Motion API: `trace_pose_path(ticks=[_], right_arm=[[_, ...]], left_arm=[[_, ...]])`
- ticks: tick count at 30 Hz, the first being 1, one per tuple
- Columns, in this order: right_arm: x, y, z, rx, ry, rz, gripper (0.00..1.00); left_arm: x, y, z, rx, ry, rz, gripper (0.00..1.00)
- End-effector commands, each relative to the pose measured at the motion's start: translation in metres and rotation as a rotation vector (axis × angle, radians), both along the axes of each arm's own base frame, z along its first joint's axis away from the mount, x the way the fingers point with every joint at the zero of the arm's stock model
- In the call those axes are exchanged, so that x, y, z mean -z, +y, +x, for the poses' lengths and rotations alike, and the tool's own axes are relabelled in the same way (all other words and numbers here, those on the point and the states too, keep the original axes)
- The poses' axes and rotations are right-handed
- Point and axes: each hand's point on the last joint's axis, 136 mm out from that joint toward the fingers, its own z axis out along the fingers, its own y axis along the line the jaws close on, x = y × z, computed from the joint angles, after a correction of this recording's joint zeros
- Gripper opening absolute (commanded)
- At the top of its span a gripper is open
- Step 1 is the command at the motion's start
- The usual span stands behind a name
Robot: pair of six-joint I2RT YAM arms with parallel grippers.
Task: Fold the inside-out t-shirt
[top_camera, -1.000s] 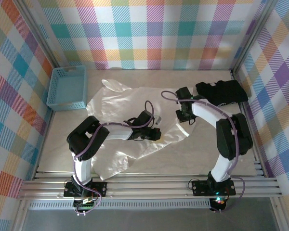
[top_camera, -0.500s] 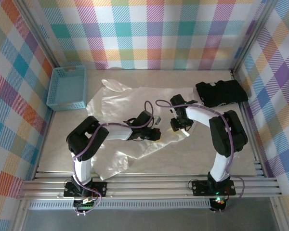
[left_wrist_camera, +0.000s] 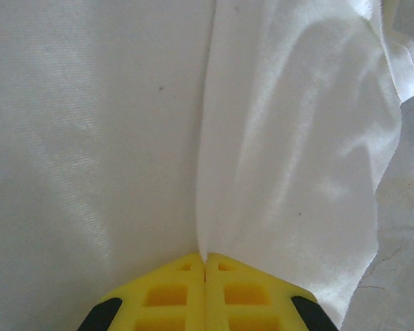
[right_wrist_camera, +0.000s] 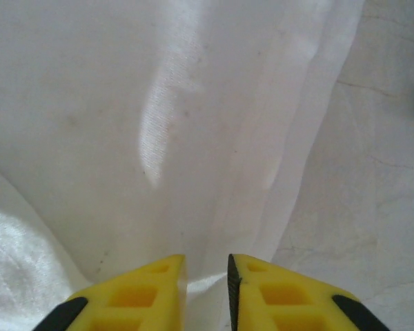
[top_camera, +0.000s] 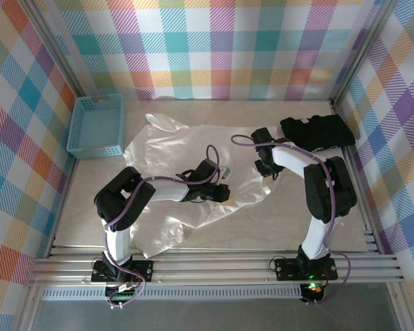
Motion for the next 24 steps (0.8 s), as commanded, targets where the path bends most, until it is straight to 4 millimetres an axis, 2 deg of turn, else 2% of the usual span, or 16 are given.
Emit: trace_pose_path(ticks=[1,4,7,9,16,24], right_arm=[[-0.003,0.005,-0.001,-0.008,0.02,0.023,0.19],[-0.012,0.025,-0.01,-0.039,0.021,0.159,0.21],[-0.018,0.053,-0.017,-0.113,0.038,0.322,0.3],[-0.017,0.065,-0.015,-0.142,0.054,0.386,0.35],[-0.004,0.083,0.007,-0.15,0.112,0.501,0.49],[0.008,0.085,0.017,-0.132,0.151,0.492,0.5]], left_arm=[[0.011,0.011,-0.012,0.019,0.016,0.061,0.0],[0.01,0.011,-0.011,0.019,0.015,0.058,0.0],[0.01,0.01,-0.012,0.019,0.018,0.054,0.0],[0.011,0.009,-0.012,0.02,0.022,0.052,0.0],[0.009,0.007,-0.011,0.022,0.024,0.044,0.0],[0.009,0.005,-0.011,0.028,0.027,0.041,0.0]])
